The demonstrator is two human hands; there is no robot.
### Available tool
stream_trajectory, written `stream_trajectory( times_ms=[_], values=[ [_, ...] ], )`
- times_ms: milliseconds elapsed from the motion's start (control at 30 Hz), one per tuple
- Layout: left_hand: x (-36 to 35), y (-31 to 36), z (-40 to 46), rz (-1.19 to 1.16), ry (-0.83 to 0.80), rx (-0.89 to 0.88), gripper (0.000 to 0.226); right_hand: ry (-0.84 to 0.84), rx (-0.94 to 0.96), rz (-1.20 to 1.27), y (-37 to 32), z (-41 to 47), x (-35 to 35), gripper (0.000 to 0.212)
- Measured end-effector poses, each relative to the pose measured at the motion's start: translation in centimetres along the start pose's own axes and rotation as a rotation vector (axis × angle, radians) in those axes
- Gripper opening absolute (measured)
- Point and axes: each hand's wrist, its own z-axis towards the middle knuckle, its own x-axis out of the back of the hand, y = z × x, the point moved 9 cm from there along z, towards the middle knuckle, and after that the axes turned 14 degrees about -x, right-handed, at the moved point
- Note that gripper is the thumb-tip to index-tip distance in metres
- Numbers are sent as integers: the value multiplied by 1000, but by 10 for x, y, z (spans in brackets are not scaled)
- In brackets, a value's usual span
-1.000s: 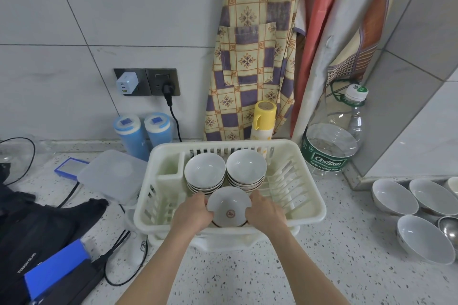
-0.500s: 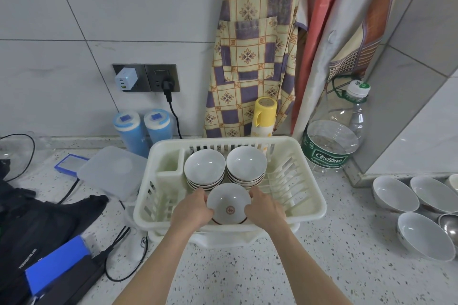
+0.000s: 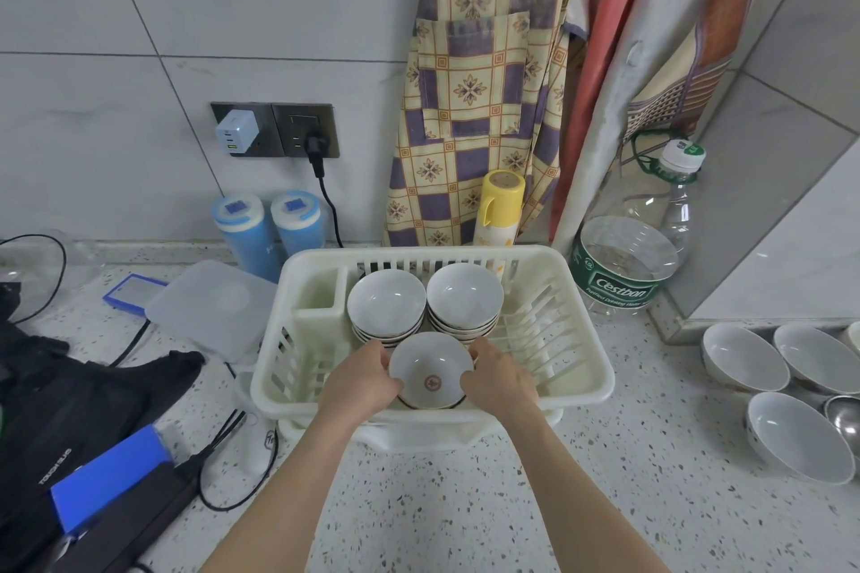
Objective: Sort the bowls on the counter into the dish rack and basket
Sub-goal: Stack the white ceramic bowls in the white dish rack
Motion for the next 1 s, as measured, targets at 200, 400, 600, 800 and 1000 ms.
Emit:
stream_trajectory(
  times_ms=[200,400,600,800,1000],
  values=[
    [2,6,-1,112,25,-32,23,43,8,-48,0,0,0,38],
    [-1,2,1,123,-21,0,26,31,-1,-76,1,2,-3,42],
    [-8,-2,5,109,-117,41,11,-35,-11,-45,5,8,-8,42],
    [-3,-5,3,76,-64,67,15,-70,1,-50,8,12,-13,43],
    [1,0,-2,75,-43,83,18,-73,4,-71,8,13,-15,46]
  ],
)
